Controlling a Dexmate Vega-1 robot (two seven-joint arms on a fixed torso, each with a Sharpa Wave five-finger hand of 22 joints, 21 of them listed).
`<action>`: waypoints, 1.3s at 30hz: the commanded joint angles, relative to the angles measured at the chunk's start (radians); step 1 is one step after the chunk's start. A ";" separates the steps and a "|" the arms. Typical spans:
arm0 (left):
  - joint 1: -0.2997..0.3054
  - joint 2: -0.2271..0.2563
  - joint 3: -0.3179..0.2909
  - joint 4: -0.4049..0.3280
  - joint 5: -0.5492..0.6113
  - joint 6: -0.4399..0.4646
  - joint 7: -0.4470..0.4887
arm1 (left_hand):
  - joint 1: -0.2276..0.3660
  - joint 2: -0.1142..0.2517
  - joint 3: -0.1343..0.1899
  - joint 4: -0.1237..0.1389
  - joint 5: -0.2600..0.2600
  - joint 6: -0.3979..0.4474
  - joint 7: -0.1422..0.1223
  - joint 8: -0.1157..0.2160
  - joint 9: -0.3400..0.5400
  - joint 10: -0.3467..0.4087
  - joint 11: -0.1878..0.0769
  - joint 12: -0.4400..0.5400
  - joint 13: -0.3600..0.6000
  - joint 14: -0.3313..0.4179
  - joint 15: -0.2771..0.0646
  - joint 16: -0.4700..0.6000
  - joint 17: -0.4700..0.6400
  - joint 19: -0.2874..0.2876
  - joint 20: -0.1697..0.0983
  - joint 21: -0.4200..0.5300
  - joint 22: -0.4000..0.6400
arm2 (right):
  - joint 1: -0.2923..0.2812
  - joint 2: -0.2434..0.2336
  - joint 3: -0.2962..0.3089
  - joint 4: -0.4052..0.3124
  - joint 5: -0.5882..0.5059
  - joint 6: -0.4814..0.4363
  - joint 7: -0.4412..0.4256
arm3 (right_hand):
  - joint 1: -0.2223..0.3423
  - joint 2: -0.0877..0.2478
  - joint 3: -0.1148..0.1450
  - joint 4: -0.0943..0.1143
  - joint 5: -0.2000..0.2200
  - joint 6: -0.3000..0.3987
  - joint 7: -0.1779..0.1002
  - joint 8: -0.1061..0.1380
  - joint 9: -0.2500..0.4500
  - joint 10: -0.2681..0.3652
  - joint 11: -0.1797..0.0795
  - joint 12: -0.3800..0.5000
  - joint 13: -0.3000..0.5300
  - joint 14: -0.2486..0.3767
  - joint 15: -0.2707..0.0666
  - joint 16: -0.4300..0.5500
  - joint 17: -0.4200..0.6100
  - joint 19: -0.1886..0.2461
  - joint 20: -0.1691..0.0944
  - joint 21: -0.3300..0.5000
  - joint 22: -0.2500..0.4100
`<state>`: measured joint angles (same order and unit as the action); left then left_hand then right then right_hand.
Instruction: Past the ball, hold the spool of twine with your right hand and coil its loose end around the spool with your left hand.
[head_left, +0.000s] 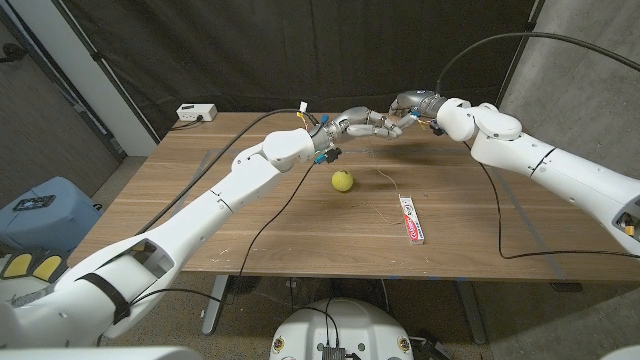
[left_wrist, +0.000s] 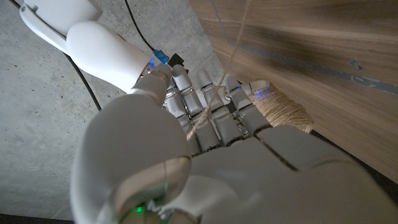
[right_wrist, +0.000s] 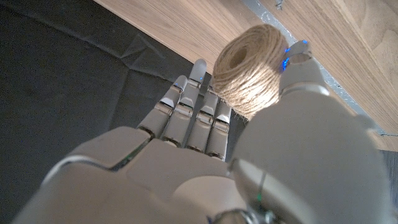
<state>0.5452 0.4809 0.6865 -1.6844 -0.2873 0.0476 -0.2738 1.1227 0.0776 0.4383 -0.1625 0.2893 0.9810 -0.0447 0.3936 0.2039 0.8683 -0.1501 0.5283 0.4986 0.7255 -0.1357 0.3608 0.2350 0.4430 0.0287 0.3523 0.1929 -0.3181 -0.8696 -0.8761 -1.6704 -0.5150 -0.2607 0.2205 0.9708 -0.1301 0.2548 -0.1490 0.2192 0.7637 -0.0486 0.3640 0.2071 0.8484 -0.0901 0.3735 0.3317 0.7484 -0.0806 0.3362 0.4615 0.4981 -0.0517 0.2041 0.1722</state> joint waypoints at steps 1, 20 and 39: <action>-0.007 0.002 -0.002 -0.005 -0.005 -0.011 -0.010 | 0.004 0.013 -0.007 0.000 0.009 0.007 0.001 0.000 0.002 0.010 -0.003 -0.002 0.003 0.007 -0.003 0.000 0.005 0.004 0.004 0.005 0.002 | -0.021 -0.013 -0.003 -0.032 -0.013 -0.012 -0.008 | 0.132 0.160 -0.003 0.000 0.005 0.214 -0.141 0.024 0.011 0.114 -0.103 0.006 0.004 0.012 -0.154 -0.003 0.003 0.008 -0.031 0.002 0.004; -0.017 0.004 -0.003 -0.010 -0.008 -0.016 -0.021 | 0.004 0.012 -0.009 -0.001 0.011 0.004 0.003 -0.004 0.002 0.014 -0.002 -0.007 0.007 0.009 -0.002 -0.003 0.006 0.004 0.003 0.006 0.002 | -0.038 -0.023 -0.005 -0.028 -0.008 -0.017 0.003 | 0.136 0.161 -0.008 0.000 0.004 0.217 -0.141 0.025 0.011 0.118 -0.105 0.004 0.004 0.017 -0.153 -0.008 0.005 0.010 -0.031 0.001 0.004; -0.041 -0.010 0.004 0.025 -0.005 -0.042 -0.035 | 0.004 0.014 -0.009 0.000 0.013 0.005 0.002 -0.006 0.002 0.011 -0.002 -0.013 0.011 0.011 -0.004 -0.005 0.007 0.004 0.003 0.008 0.002 | -0.076 -0.052 0.000 -0.076 -0.006 -0.020 0.010 | 0.144 0.164 -0.014 -0.001 0.002 0.219 -0.142 0.025 0.011 0.120 -0.104 0.003 0.006 0.021 -0.154 -0.010 0.007 0.011 -0.032 0.000 0.004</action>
<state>0.5160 0.4787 0.6860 -1.6787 -0.2930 0.0205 -0.3001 1.1279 0.0827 0.4300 -0.1626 0.2971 0.9807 -0.0449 0.3871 0.2029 0.8719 -0.1538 0.5207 0.5079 0.7291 -0.1396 0.3609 0.2395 0.4430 0.0287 0.3523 0.1929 -0.3737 -0.9059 -0.8796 -1.7230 -0.5211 -0.2775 0.2268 0.9682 -0.1275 0.2465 -0.1489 0.2193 0.7638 -0.0485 0.3640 0.2072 0.8537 -0.0887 0.3732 0.3313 0.7618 -0.0838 0.3323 0.4662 0.5014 -0.0483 0.2041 0.1749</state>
